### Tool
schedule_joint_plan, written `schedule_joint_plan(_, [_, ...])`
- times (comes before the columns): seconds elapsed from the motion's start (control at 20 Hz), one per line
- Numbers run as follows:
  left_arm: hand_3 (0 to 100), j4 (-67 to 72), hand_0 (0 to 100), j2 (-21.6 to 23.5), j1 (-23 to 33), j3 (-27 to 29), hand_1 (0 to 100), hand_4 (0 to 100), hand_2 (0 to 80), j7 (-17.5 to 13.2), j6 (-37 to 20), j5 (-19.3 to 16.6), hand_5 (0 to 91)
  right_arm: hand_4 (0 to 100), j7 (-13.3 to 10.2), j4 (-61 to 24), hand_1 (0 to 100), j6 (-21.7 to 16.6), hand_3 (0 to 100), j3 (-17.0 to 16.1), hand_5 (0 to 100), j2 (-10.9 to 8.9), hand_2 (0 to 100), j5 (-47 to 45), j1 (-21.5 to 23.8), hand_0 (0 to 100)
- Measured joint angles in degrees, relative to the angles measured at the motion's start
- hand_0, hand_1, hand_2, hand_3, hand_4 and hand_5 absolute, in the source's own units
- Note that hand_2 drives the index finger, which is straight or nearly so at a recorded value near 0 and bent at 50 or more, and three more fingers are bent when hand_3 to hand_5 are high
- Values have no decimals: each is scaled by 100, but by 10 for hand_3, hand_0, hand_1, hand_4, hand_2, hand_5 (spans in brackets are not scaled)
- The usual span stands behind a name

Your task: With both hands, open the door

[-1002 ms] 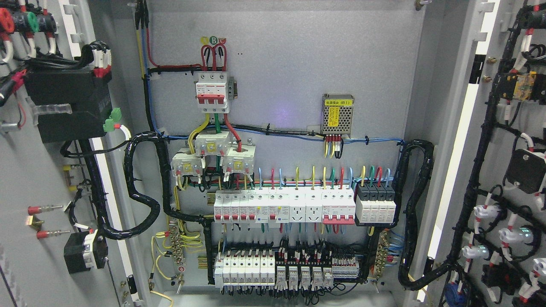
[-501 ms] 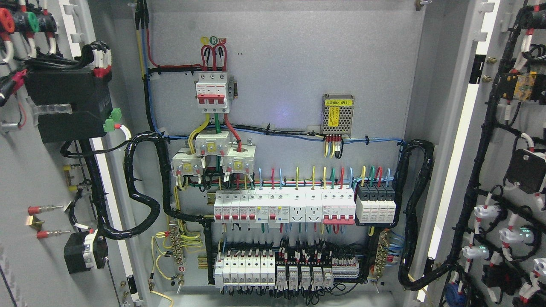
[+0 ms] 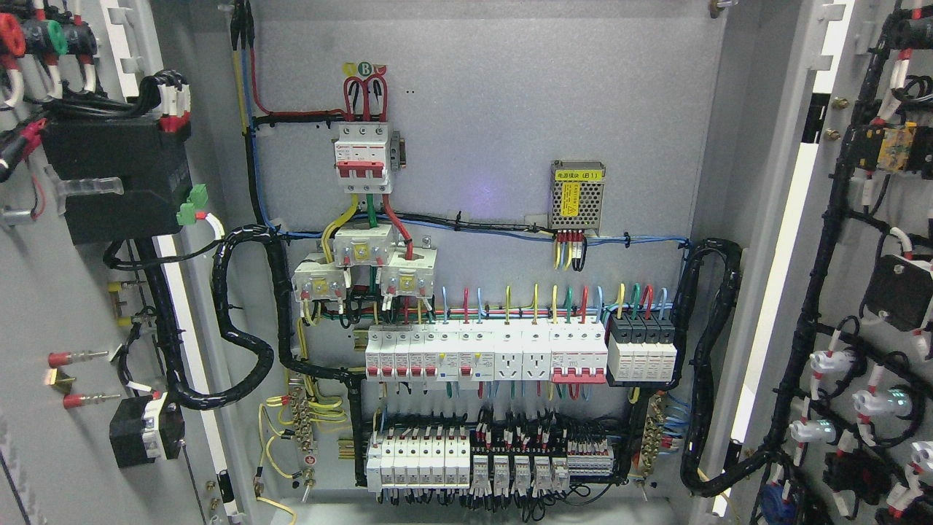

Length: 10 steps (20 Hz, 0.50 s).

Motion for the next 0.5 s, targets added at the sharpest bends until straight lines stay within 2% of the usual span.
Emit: schedule_joint_plan(0.5, [0, -1405, 0, 56, 160, -126, 0, 0, 0, 58, -811, 16, 0, 0, -6, -38, 0, 46, 0, -333, 0, -43, 0, -537, 47, 386])
